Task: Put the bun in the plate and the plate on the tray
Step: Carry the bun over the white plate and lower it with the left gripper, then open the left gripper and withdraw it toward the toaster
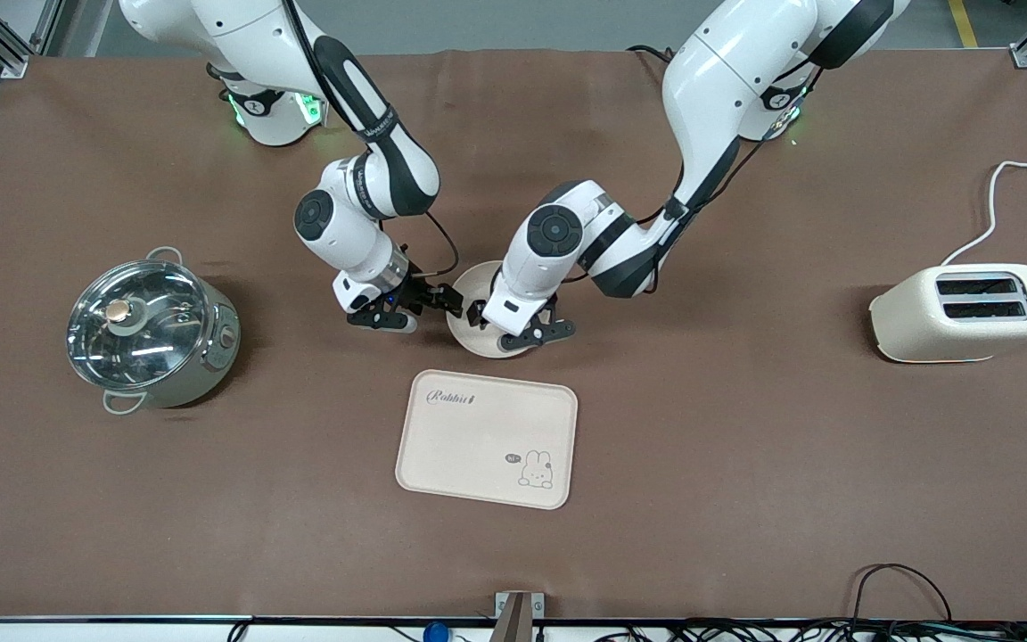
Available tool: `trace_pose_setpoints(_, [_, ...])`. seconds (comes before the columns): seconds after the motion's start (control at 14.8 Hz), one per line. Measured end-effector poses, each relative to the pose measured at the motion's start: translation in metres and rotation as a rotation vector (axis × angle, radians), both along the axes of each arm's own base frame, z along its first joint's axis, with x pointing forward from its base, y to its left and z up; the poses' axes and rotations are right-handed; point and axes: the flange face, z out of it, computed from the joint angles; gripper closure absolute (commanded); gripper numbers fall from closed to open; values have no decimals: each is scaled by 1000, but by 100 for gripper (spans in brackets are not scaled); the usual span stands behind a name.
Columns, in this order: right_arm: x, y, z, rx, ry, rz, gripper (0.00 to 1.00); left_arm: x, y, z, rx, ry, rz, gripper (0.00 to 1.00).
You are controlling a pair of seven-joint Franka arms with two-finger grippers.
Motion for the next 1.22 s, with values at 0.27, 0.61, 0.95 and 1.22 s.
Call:
trace_pose_setpoints(0.27, [-1,1,0,0,0,2,54,-1,0,0,0,1,2,0])
trace_pose_setpoints(0.61, [-1,1,0,0,1,3,60,33,37,12,86,-23,-85,0])
trace_pose_setpoints(0.95, [-4,3,-2,-2,4,10,66,118,179,107,181,-47,-276,0])
trace_pose_setpoints(1.22, [-6,4,-7,-8,8,11,72,159,306,181,214,-103,-332,0])
